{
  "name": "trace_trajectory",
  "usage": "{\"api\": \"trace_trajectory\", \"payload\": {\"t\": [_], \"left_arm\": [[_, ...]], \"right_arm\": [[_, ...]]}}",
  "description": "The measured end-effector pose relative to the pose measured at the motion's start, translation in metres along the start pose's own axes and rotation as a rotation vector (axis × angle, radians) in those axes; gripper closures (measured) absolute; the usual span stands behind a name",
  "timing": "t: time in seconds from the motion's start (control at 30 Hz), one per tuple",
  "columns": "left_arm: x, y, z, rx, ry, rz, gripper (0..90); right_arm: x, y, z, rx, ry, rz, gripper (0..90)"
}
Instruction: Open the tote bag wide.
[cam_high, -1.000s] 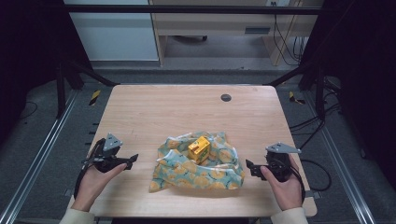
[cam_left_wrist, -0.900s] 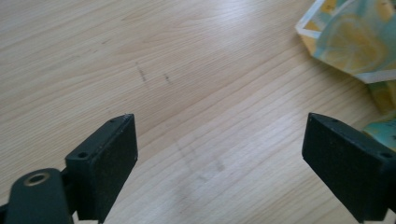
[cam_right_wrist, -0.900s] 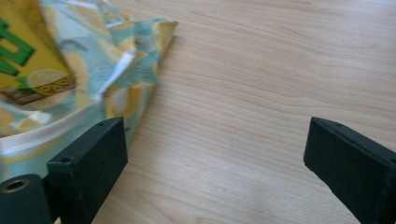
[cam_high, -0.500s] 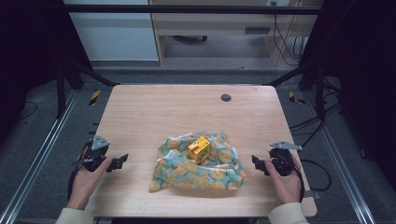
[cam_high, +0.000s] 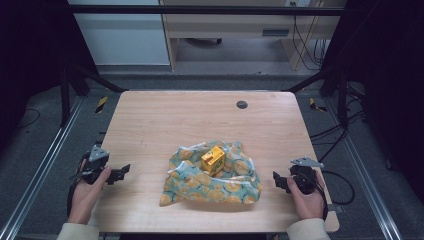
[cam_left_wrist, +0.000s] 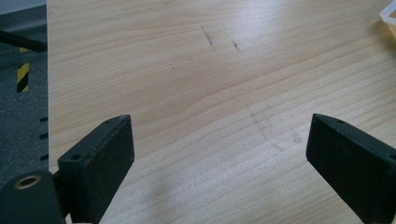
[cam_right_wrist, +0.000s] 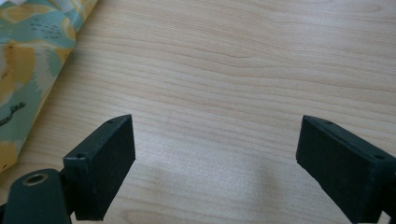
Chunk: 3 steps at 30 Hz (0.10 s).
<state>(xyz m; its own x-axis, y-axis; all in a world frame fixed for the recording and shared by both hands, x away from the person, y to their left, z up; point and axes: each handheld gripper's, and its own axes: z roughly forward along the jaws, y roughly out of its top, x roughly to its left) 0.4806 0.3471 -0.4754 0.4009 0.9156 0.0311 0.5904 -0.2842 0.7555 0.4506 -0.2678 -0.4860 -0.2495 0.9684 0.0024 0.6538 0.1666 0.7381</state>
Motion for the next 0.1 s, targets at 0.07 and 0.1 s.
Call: {"api": "trace_trajectory", "payload": {"t": [0.07, 0.1], "left_arm": [[-0.0055, -0.0008, 0.0027, 0.011, -0.018, 0.011, 7.5], [-0.0055, -0.0008, 0.0027, 0.011, -0.018, 0.011, 7.5]], "right_arm": [[0.0011, -0.0016, -0.0022, -0.02, -0.008, -0.003, 11.2], [0.0011, -0.0016, -0.0022, -0.02, -0.008, -0.003, 11.2]]}}
